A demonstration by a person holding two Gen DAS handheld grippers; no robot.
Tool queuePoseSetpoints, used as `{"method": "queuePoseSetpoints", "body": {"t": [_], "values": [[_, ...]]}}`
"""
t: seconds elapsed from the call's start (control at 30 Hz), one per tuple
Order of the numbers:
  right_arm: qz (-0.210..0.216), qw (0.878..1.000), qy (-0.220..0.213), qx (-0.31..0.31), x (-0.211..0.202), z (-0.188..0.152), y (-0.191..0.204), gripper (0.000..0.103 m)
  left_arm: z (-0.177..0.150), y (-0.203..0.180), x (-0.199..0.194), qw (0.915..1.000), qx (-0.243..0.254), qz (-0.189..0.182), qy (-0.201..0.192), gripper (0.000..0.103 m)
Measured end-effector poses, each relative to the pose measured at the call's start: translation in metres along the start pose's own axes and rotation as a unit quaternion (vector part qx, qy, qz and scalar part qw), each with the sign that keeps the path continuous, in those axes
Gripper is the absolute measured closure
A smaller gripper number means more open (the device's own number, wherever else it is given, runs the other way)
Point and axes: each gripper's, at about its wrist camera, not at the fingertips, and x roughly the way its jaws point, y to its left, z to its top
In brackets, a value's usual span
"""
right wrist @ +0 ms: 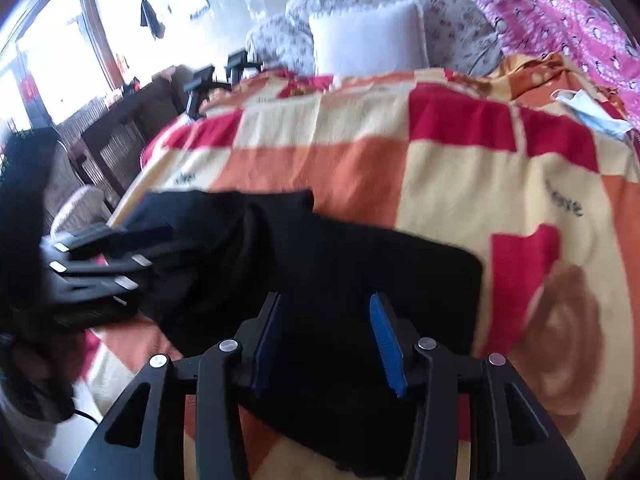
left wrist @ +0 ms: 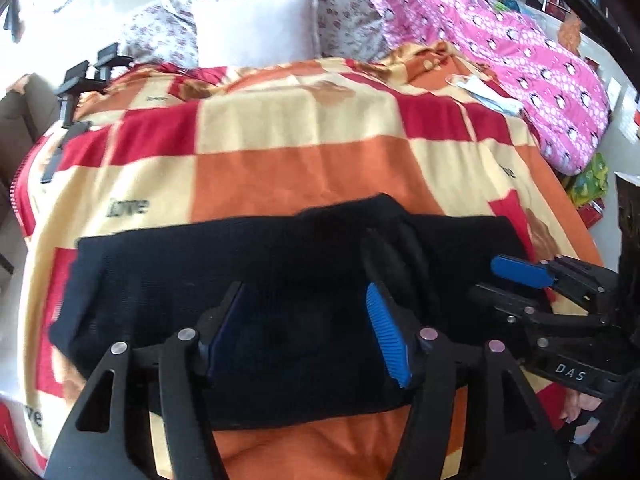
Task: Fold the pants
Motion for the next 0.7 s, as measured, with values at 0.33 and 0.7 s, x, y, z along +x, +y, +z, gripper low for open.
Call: {"method": "queuePoseSetpoints", "body": {"t": [0.33,0.7], "values": [[0.001,0.999,0.011,-0.037,0.019,0.004,0.038,0.048,-0.004,0.03,-0.009,0.9993,-0.027,0.019,-0.017,0.031],[-0.001,0.999,0.019,-0.042,0.017,0.009,0.042,0.043,-0.013,0.049,-0.013,0.9984,-0.042,0.034,-0.019,0.028]]}}
